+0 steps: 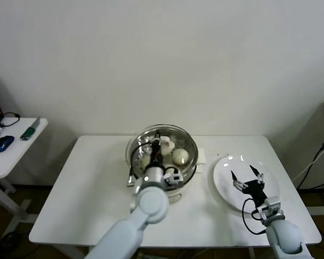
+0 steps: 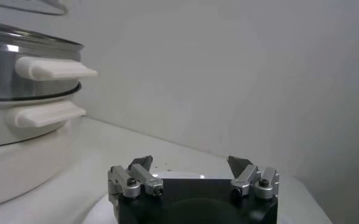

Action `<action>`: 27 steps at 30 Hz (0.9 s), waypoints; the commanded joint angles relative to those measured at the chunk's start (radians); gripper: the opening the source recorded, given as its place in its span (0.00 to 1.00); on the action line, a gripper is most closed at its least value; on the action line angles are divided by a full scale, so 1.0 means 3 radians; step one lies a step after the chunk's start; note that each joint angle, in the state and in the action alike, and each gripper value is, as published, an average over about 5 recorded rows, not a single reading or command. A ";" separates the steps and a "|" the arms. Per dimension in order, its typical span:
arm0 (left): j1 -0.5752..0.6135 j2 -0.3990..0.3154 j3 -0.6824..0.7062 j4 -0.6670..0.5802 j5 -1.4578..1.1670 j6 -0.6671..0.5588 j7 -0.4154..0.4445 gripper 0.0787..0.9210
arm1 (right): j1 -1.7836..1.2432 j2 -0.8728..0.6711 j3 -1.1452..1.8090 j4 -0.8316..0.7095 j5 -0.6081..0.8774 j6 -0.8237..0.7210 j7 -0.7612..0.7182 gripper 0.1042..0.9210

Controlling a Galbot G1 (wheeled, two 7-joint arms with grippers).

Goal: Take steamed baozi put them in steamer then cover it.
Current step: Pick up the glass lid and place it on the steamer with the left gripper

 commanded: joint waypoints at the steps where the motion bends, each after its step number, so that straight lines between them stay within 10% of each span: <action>1: -0.0057 -0.0172 0.0093 0.0281 -0.0055 0.0163 -0.0137 0.08 | -0.0007 0.0010 0.0018 -0.0005 -0.0005 0.0008 -0.0004 0.88; 27: -0.0133 -0.0098 0.0109 0.0428 -0.0074 0.0163 -0.0191 0.08 | -0.0004 0.0076 0.0019 -0.0031 -0.0053 0.0048 -0.0021 0.88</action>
